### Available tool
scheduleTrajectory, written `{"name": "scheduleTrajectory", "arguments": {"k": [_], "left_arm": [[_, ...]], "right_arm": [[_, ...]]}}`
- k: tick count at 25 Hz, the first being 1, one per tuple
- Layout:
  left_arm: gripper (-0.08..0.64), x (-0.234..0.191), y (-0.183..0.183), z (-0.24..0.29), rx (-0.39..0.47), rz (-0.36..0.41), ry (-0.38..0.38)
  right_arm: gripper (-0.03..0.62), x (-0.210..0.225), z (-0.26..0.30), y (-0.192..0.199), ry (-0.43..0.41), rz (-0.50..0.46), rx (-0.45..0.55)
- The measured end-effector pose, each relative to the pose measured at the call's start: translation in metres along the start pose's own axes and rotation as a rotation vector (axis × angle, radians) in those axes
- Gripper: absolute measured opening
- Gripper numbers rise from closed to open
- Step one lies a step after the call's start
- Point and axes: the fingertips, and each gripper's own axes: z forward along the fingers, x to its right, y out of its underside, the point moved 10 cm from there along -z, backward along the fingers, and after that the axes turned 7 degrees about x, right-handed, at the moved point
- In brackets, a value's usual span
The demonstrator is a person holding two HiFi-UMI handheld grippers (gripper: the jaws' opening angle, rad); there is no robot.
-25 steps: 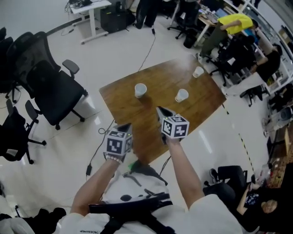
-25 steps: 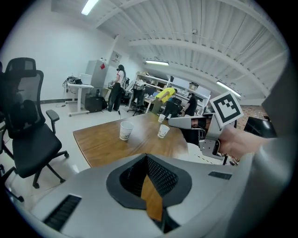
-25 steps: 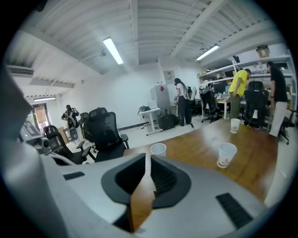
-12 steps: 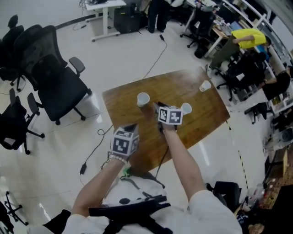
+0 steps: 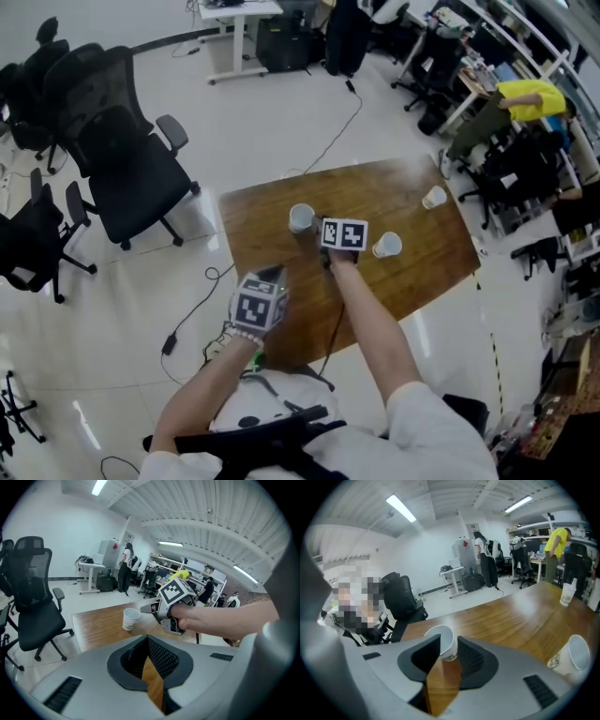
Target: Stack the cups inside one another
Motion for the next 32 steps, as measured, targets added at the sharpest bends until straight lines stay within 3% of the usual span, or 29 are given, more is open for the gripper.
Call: {"name": "scheduleTrajectory", "arguments": {"k": [12,20,25,32], "left_arm": [[-0.009,-0.012,0.008,0.007,-0.033,-0.030,-0.075],[-0.009,-0.015,0.008,0.007,-0.040,-0.034,-0.080],[-0.009,-0.015,0.009,0.007,-0.043,-0.031,-0.083],[-0.009,-0.017,0.010,0.008,-0.050,-0.022,-0.057]], "right_arm": [[0.110,0.004,0.033,0.003,-0.016,0.013,-0.046],[0.086,0.002,0.041,0.004,-0.034,0.014,-0.064],[0.029,0.003,0.040,0.004,-0.031,-0.003,-0.061],[0.025,-0.001,0.020,-0.002,-0.032,-0.015,-0.016]]}}
